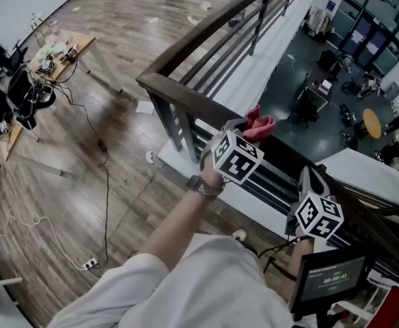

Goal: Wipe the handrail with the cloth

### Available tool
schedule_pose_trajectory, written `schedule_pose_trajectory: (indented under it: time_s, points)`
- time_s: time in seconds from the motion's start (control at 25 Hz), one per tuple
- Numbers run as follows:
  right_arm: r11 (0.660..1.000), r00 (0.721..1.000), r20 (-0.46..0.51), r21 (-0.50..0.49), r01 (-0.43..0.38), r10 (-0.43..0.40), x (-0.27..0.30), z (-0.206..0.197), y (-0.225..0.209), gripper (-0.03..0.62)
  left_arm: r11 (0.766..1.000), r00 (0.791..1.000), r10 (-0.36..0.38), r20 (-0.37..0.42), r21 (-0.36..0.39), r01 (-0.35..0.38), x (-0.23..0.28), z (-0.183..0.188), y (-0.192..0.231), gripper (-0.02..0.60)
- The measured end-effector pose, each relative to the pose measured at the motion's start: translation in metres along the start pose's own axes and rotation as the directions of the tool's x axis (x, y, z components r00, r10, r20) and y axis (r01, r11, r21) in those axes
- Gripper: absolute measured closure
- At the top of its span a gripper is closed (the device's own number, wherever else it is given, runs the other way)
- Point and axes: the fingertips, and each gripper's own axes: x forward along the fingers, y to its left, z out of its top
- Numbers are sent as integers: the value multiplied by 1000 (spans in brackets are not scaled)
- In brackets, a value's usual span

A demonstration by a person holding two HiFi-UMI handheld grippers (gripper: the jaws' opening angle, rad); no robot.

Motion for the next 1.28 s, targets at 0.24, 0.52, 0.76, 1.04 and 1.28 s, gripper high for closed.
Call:
schedule_pose_trajectory:
  time_s: [0.24,0.52,0.76,1.04,1.28]
  points:
    - [1000,1000,6,-3,5,-5,4,8,6,591,999,999,34,9,-33,-34,-10,-3,35,433]
    - [1000,1000,5,-6,11,-11,18,10,31,591,997,998,58,12,-47,-57,-23,-12,80,433]
    - [1000,1000,-3,-7,15,-15,30,9,48,591,997,999,51,13,-51,-50,-31,-14,101,433]
    - [999,999,-12,-1,37,-37,35,8,56,591,997,998,59,23,-59,-57,-42,-18,126,433]
    - [999,999,-12,2,53,-53,39,8,61,591,993,995,94,38,-72,-91,-53,-23,156,433]
